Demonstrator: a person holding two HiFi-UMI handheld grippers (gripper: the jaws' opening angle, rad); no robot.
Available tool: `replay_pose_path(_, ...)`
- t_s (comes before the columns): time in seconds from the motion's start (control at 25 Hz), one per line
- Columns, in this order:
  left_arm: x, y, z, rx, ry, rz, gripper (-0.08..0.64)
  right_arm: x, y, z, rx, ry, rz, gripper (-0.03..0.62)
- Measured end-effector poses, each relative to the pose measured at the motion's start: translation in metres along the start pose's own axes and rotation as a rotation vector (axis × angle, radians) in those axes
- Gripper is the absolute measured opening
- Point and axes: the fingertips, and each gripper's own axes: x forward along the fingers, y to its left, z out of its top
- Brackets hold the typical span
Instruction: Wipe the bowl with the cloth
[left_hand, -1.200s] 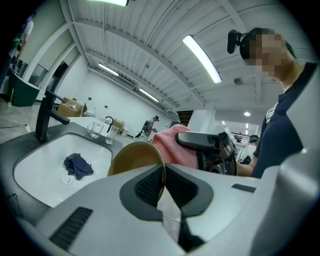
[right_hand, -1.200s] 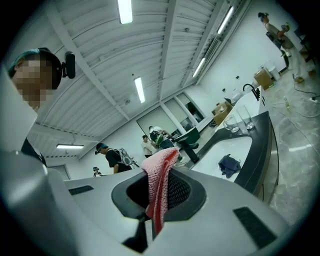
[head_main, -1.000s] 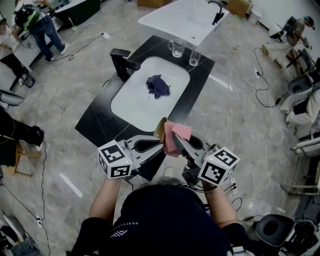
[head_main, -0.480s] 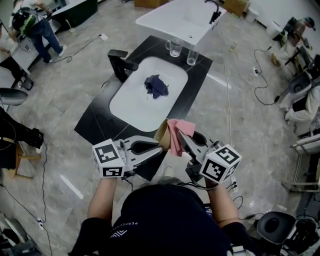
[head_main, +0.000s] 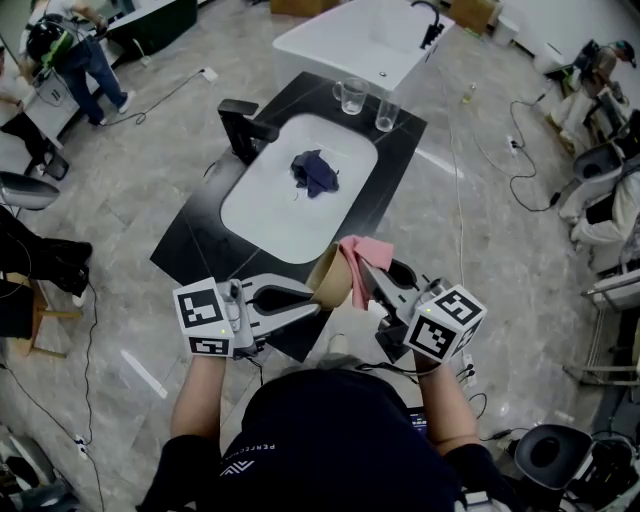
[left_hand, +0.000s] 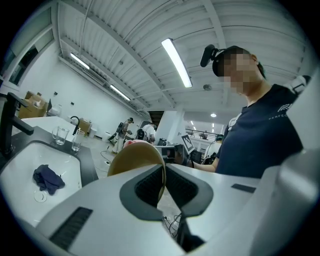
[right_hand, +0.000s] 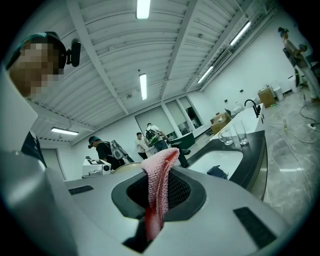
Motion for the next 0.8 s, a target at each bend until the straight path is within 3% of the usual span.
replay_pose_path(0.16, -0.001, -0.006, 0.006, 0.008, -0.014, -0.028, 0.021, 0.0, -0.009, -0.003, 0.0, 0.016, -0.022, 0.043)
replay_pose_path(0.4, -0.003, -0.014, 0.028, -0.006, -0.117, -0.079, 0.02, -0.001, -0.017, -0.01, 0.023, 0.02, -0.038, 0.043)
replay_pose_path(0.8, 0.003, -0.009, 0.063, 0.003, -0.258, -0.033, 0.021, -0.001, -0.009, -0.015, 0.065, 0.007, -0.02, 0.043)
